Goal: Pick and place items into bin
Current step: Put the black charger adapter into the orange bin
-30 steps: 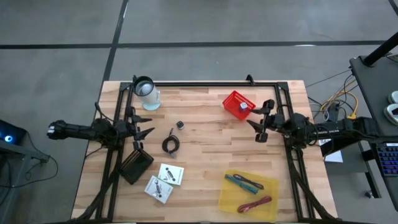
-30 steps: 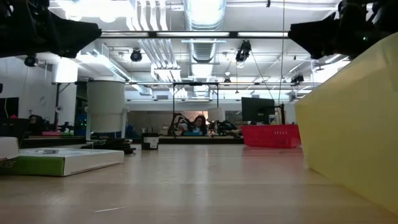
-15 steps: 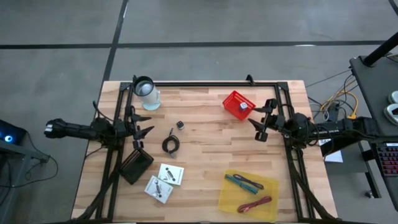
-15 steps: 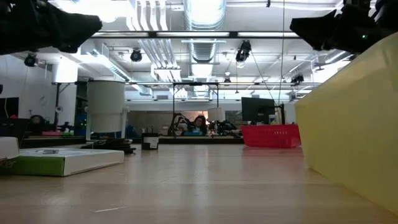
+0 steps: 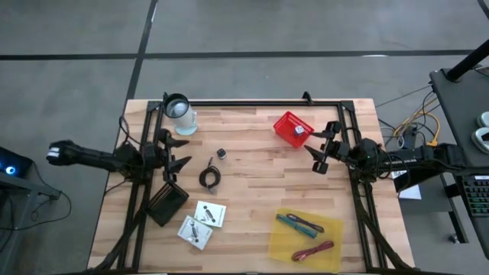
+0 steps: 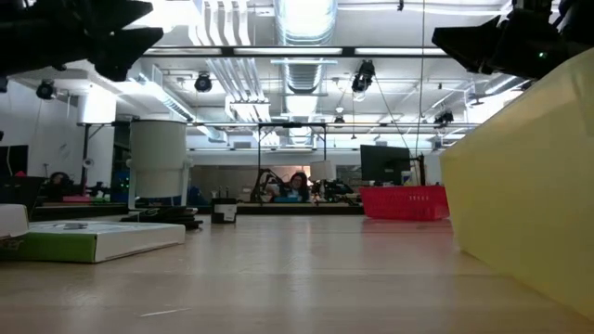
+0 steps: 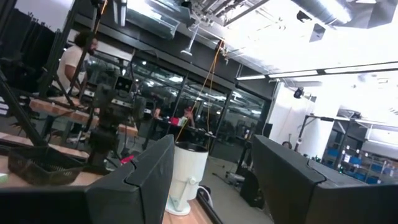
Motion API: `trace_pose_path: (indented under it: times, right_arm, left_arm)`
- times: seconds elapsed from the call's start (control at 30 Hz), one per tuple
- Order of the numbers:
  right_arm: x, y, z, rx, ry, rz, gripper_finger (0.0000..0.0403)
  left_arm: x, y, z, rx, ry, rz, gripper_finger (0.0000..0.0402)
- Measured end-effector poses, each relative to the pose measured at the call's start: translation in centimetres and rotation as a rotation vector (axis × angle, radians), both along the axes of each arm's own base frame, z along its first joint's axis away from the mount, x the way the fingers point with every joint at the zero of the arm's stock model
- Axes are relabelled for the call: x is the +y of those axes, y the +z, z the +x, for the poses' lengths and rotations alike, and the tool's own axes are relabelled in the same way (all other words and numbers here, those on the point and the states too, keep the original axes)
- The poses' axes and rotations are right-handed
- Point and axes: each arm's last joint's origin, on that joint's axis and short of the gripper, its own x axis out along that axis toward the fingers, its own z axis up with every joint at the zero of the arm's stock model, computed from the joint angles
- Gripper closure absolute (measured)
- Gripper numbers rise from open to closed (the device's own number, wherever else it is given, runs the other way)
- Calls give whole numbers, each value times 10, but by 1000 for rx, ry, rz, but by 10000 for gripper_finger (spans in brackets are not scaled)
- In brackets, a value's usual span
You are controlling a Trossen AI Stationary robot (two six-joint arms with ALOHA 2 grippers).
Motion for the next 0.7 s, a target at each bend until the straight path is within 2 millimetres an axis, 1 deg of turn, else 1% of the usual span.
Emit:
trace_pose_path:
  times: [0.07, 0.2, 0.37, 0.47, 0.57, 0.63, 0.7]
  right_arm:
    - [0, 0, 0, 1, 0, 0, 199]
    - [0, 0, 0, 4, -5, -9, 199]
    - [-2, -1, 0, 13, -58, 5, 199]
    - [-3, -2, 0, 25, -99, 21, 199]
    - [-4, -3, 0, 20, -117, 54, 199]
    - [-4, -3, 0, 14, -111, 80, 199]
    - [-4, -3, 0, 14, -112, 78, 199]
  left_arm:
    - [-1, 9, 4, -1, -3, 6, 144]
    - [-2, 32, 12, -36, 15, 51, 144]
    - [-1, 43, 33, 39, 114, 45, 144]
    - [-2, 43, 47, 113, 151, 45, 144]
    - [-4, 39, 60, 185, 161, 72, 144]
    - [-5, 32, 68, 254, 173, 137, 144]
    - [-5, 22, 76, 324, 199, 152, 144]
